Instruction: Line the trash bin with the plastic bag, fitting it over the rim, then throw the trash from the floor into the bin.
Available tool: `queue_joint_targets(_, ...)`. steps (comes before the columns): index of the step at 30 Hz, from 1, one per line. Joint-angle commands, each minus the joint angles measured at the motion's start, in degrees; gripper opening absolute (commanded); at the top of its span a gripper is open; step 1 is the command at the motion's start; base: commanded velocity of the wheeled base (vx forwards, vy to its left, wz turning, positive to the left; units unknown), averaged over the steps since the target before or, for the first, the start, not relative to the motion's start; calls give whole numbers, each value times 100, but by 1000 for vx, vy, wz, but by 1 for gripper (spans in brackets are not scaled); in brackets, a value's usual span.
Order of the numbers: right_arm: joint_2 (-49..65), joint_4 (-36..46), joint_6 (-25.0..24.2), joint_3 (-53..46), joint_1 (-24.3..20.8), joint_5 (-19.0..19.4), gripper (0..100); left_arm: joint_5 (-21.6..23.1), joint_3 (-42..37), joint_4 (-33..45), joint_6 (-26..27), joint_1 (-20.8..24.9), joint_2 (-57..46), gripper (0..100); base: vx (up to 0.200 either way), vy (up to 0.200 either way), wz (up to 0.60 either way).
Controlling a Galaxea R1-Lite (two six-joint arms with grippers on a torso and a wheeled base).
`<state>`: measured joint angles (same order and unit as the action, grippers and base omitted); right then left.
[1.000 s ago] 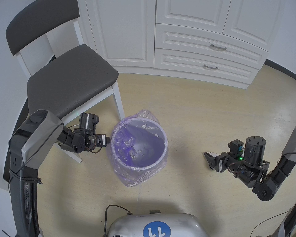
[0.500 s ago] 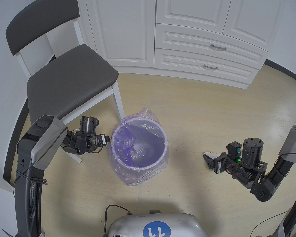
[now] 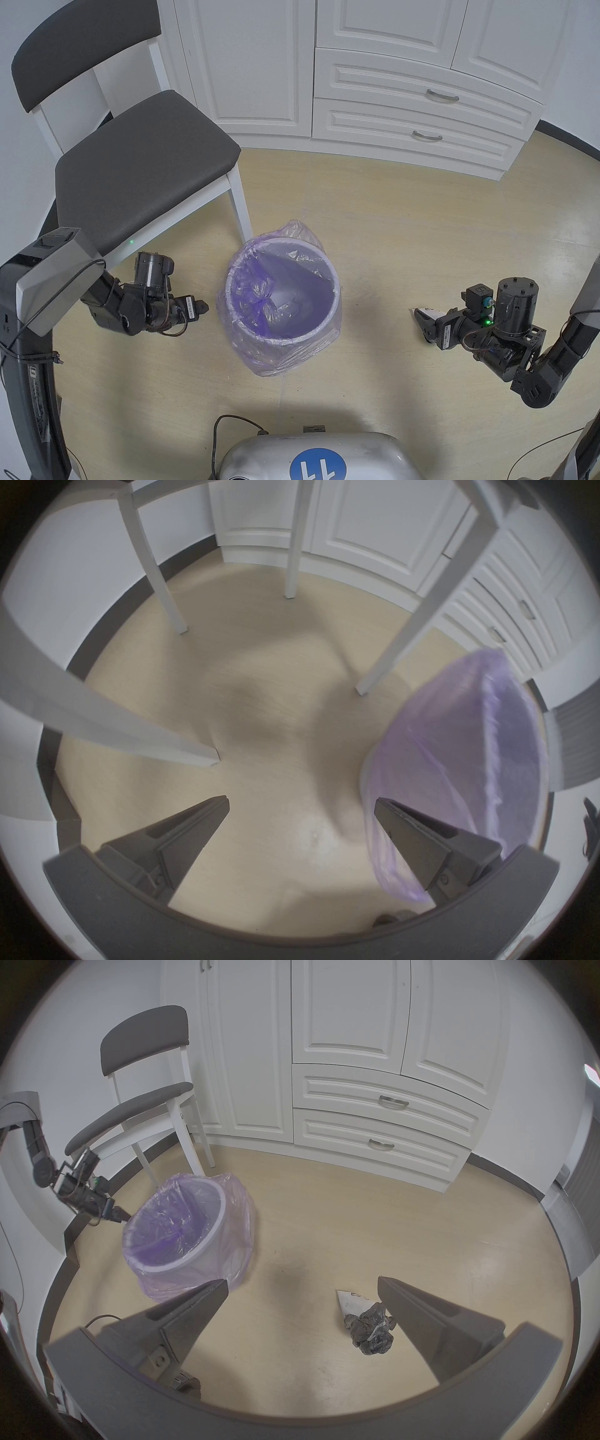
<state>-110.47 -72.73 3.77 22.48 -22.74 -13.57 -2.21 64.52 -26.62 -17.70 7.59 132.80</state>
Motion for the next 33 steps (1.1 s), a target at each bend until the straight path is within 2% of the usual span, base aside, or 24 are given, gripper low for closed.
queue_joint_targets(1, 140, 4, 1, -33, -12, 3, 100, 1108, -2278, -2066, 452, 84, -1020, 100, 0, 0, 0)
queue_joint_targets(2, 140, 4, 1, -33, -12, -5, 100, 1117, -2295, -2119, 452, 84, -1011, 100, 0, 0, 0)
queue_joint_targets(4, 140, 4, 1, -33, -12, 3, 100, 1152, -2427, -2804, 443, 155, -607, 100, 0, 0, 0)
queue_joint_targets(7, 140, 4, 1, -33, -12, 3, 100, 1161, -2401, -3007, 425, 155, -431, 100, 0, 0, 0)
queue_joint_targets(16, 61, 4, 1, -16, -3, 3, 100, 1170, -2225, -3024, 320, 216, -185, 100, 0, 0, 0)
queue_joint_targets(27, -27, 4, 1, 11, 76, 3, 100, 1108, -1021, -3015, 21, 269, 808, 100, 0, 0, 0)
queue_joint_targets(33, -71, -4, 1, 20, 85, 3, 100, 968, -608, -2919, 74, 278, 1195, 100, 0, 0, 0)
